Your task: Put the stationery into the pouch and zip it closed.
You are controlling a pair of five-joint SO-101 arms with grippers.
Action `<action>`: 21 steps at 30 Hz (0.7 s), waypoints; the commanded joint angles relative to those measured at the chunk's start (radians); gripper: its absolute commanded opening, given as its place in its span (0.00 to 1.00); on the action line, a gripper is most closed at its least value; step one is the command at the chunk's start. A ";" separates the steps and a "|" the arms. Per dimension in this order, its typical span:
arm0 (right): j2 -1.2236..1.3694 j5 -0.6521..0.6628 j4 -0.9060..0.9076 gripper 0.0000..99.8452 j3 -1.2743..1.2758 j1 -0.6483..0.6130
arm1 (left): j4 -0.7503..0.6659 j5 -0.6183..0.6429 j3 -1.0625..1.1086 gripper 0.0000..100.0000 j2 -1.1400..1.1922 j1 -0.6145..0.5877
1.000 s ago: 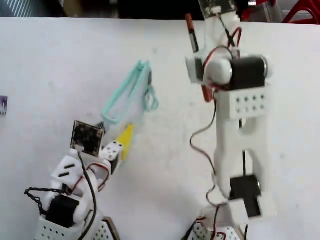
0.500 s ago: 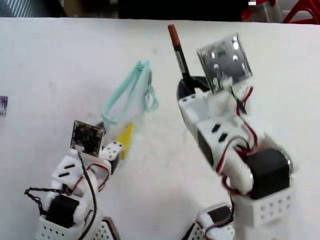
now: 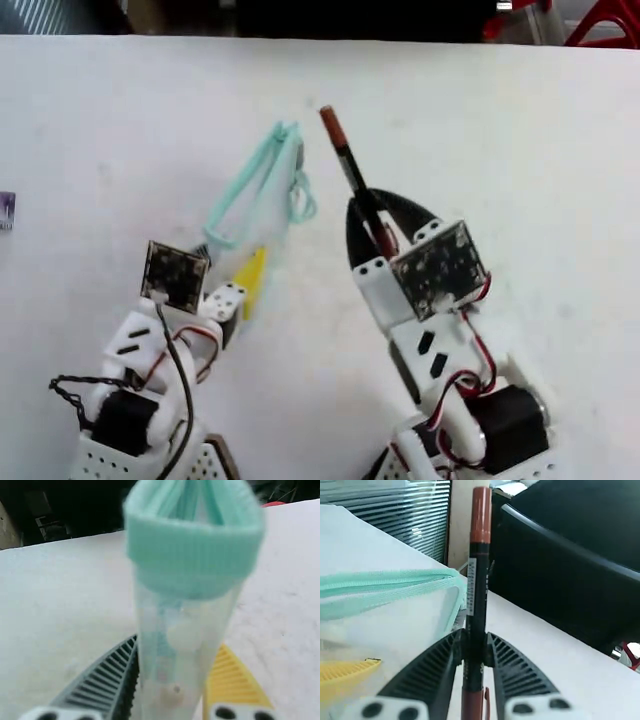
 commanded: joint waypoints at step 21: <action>0.305 0.015 -0.599 0.02 -0.218 -0.298 | -0.029 -0.009 0.000 0.19 0.010 0.013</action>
